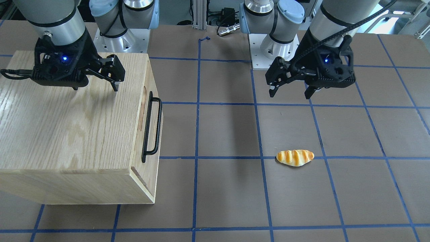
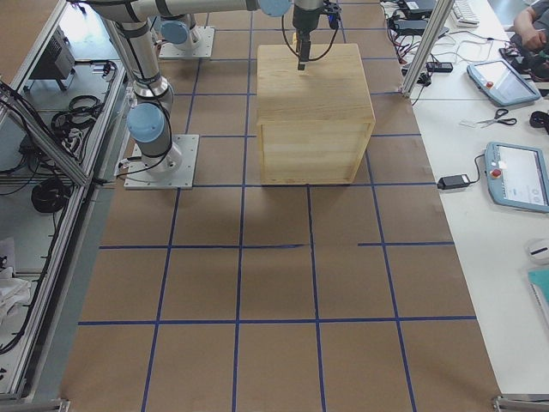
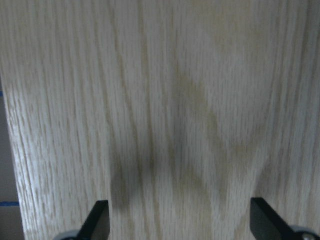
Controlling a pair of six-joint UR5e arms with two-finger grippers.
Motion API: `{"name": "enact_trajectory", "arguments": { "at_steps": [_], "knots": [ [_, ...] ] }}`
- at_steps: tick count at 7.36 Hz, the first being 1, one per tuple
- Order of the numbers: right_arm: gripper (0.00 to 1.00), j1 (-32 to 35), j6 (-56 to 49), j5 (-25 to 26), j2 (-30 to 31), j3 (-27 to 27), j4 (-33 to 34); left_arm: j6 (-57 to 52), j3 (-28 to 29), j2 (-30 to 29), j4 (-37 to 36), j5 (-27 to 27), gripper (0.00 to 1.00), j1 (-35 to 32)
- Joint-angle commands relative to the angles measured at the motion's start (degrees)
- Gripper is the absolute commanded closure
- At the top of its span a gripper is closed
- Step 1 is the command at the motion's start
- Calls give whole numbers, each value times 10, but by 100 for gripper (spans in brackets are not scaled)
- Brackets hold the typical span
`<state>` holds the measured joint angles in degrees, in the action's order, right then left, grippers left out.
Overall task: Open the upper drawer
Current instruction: 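Move the left gripper toward the black drawer handle on the cabinet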
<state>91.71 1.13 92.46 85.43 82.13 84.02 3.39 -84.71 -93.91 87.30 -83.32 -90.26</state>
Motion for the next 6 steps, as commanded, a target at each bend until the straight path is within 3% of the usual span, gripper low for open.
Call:
{"name": "enact_trajectory", "arguments": {
  "at_steps": [1, 4, 6],
  "knots": [
    [0, 0, -1, 0, 0, 0, 0, 71, -2, -44, -76, 93, 0, -44],
    [0, 0, 0, 0, 0, 0, 0, 163, -3, -111, -189, 152, 0, -126],
    [0, 0, 0, 0, 0, 0, 0, 173, -3, -132, -193, 150, 0, -157]
  ]
}}
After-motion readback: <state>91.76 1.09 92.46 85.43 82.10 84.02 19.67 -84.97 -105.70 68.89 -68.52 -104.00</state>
